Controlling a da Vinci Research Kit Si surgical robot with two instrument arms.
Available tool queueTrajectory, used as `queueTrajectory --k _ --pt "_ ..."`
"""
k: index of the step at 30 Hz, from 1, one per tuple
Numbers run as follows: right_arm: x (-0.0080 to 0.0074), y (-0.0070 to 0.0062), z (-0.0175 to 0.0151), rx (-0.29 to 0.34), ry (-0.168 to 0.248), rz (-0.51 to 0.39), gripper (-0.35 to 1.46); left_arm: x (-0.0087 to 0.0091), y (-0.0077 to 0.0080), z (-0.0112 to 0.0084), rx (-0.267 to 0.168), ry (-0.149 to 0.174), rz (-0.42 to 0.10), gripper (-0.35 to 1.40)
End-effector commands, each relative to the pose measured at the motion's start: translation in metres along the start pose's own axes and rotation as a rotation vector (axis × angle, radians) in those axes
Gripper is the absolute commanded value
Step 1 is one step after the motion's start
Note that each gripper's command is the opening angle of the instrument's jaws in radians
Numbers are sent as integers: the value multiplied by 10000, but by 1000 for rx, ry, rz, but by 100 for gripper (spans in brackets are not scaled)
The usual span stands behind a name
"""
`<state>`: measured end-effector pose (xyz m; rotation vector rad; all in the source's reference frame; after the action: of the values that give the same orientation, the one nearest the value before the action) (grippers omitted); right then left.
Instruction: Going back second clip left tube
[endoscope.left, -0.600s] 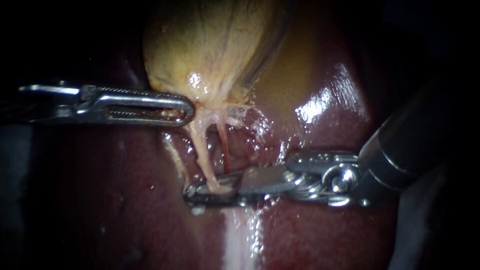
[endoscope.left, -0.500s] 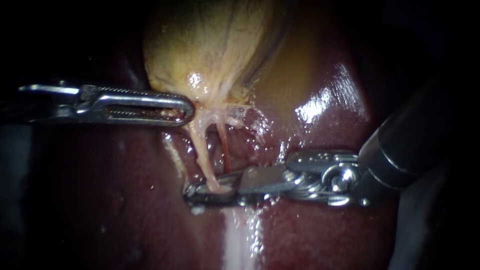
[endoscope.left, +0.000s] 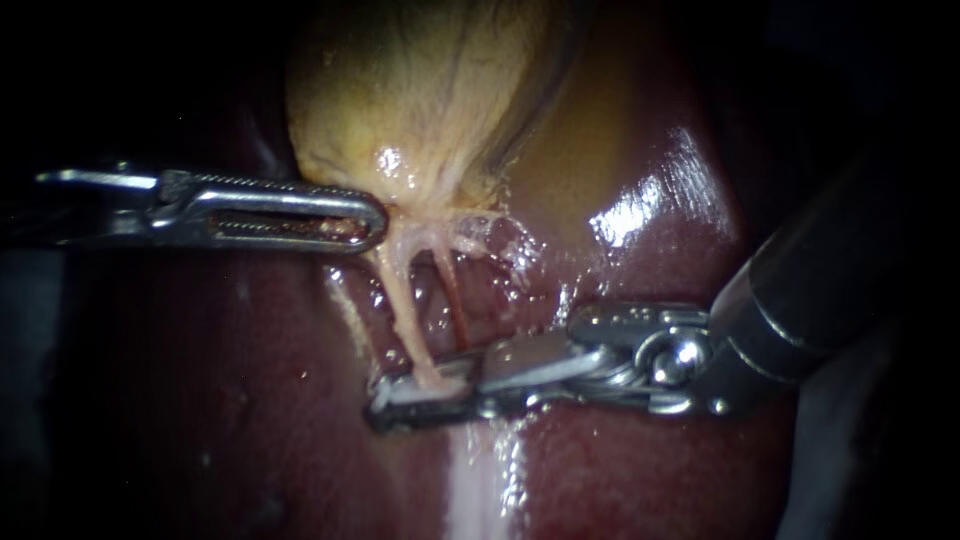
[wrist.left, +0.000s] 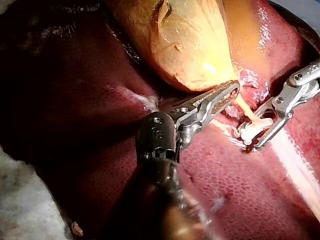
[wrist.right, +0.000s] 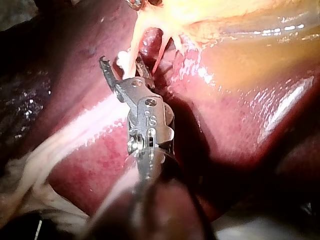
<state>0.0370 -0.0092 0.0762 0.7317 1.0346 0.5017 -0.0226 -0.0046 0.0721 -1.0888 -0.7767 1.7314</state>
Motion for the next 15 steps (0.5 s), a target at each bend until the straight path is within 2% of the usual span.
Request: queueTrajectory --k 1,3,15 --pt "3 0 -2 -13 5 -5 48 0 0 -1 -1 0 1 -35" --pt "6 1 -5 -27 8 -27 49 0 0 -2 -1 0 1 -35" --pt "3 -4 -41 -11 5 -47 49 0 -1 -3 -2 -1 1 -35"
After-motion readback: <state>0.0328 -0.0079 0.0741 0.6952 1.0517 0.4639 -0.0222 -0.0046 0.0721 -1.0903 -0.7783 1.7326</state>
